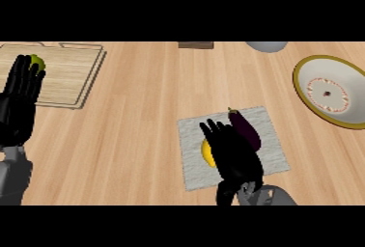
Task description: Pick the lemon from the placemat and place it in the bowl
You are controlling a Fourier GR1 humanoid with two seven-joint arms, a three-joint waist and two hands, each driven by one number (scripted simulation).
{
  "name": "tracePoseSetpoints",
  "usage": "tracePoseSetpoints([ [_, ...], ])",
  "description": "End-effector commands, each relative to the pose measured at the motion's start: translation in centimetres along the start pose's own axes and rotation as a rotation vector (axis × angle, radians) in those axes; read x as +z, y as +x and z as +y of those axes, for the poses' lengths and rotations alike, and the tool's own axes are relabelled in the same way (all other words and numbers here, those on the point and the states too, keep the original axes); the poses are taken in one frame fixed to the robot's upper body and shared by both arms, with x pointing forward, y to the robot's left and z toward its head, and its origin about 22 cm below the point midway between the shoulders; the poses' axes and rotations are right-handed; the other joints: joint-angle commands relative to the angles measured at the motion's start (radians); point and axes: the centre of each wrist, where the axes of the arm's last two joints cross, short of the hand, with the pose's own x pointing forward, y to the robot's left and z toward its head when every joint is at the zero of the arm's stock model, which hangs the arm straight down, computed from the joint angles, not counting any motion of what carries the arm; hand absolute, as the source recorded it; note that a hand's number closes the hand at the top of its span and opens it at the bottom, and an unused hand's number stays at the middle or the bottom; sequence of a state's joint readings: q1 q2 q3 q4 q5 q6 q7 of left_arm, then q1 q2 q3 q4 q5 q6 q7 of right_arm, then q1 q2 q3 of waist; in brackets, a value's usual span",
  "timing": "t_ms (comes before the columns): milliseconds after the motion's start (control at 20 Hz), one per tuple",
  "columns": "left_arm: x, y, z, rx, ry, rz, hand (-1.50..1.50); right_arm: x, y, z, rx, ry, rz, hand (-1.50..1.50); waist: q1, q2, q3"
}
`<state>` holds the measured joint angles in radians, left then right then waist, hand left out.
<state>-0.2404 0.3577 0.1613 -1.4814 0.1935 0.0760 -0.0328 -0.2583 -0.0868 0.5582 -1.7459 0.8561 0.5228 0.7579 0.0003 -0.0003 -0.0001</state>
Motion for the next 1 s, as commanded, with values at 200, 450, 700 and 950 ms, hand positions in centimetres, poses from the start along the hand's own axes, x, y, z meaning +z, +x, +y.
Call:
tracePoseSetpoints([
  [200, -0.7, 1.0, 2.4, -0.003, 0.003, 0.000, 0.00, -2.6, 0.4, 2.5, -0.002, 0.007, 0.033, -1.50, 0.001, 0.000, 0.000],
  [450, -0.2, 0.5, 0.9, 0.015, -0.012, -0.015, 0.00, -4.6, -3.2, 2.2, -0.017, 0.037, 0.077, -1.50, 0.001, 0.000, 0.000],
  [700, 1.1, 2.4, -0.4, 0.019, -0.013, -0.011, 0.00, -5.9, -1.4, 3.6, 0.014, 0.057, 0.103, -1.50, 0.006, 0.000, 0.000],
  [950, -1.0, 1.1, -0.1, -0.001, 0.019, 0.012, 0.00, -4.0, -3.9, 3.1, 0.026, -0.078, -0.015, 1.50, -0.003, 0.000, 0.000],
])
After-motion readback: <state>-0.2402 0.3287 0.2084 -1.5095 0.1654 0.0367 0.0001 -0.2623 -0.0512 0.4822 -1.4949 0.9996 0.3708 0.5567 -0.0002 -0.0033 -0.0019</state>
